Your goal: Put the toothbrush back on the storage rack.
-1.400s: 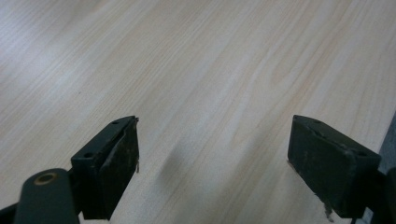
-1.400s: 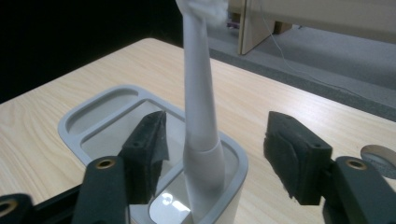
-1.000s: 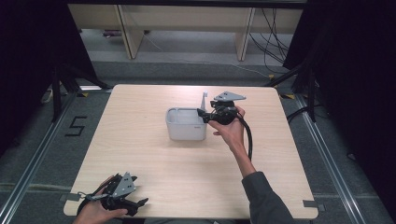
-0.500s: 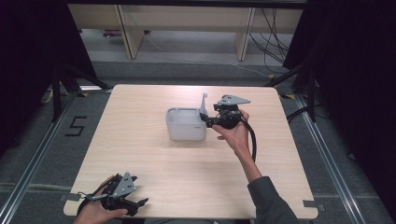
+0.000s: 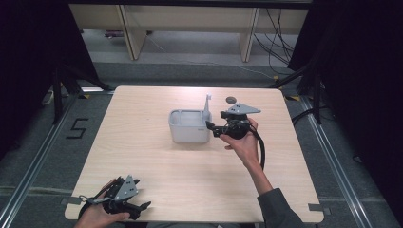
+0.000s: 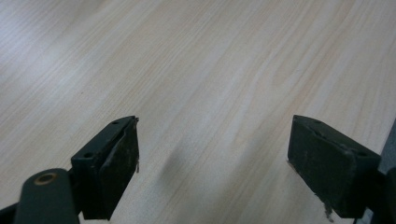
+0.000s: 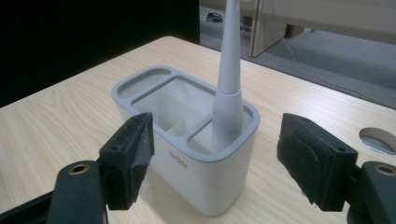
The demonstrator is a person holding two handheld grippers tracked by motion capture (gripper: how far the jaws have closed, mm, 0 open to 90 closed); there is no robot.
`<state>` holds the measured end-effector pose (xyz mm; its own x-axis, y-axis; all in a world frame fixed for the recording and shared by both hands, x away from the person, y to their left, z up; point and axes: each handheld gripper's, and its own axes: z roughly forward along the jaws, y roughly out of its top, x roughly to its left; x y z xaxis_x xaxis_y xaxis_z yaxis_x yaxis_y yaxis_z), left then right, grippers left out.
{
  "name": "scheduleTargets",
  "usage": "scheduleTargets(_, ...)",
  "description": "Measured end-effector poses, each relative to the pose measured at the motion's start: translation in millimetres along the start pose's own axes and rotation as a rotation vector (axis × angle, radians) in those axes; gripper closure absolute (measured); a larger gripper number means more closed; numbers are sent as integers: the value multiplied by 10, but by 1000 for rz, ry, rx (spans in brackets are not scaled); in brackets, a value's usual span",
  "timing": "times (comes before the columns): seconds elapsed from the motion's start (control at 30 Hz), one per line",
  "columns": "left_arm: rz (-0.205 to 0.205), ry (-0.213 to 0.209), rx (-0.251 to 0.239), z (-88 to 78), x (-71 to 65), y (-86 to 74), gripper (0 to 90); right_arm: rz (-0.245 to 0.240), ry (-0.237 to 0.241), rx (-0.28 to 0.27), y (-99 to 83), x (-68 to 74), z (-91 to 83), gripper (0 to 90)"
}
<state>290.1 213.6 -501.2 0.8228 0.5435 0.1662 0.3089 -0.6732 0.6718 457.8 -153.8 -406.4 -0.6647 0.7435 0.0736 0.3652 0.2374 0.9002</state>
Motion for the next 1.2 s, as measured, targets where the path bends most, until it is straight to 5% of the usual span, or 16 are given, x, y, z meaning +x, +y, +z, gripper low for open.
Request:
scheduleTargets(0.47, 0, -1, -1, -1, 1, -2, 163, -52, 27, 9, -111, 75, -61, 260)
scheduleTargets(0.53, 0, -1, -2, -1, -1, -1, 163, -22, 16, 18, -131, 106, -80, 261)
scheduleTargets(0.67, -3, 2, -4, -4, -3, -1, 163, -51, 24, 27, -157, 111, -96, 256)
scheduleTargets(0.7, -2, 0, -3, -4, -2, 0, 162, -20, 17, 37, -171, 140, -111, 256)
scheduleTargets(0.73, -1, -1, -4, -2, -2, -1, 163, -53, 16, 42, -178, 126, -122, 255)
scheduleTargets(0.97, -1, 1, -3, -3, 0, 0, 163, -20, 18, 57, -280, 174, -155, 251)
scheduleTargets(1.2, -1, -1, -2, -2, -1, -2, 163, -41, 25, 88, -381, 211, -167, 246)
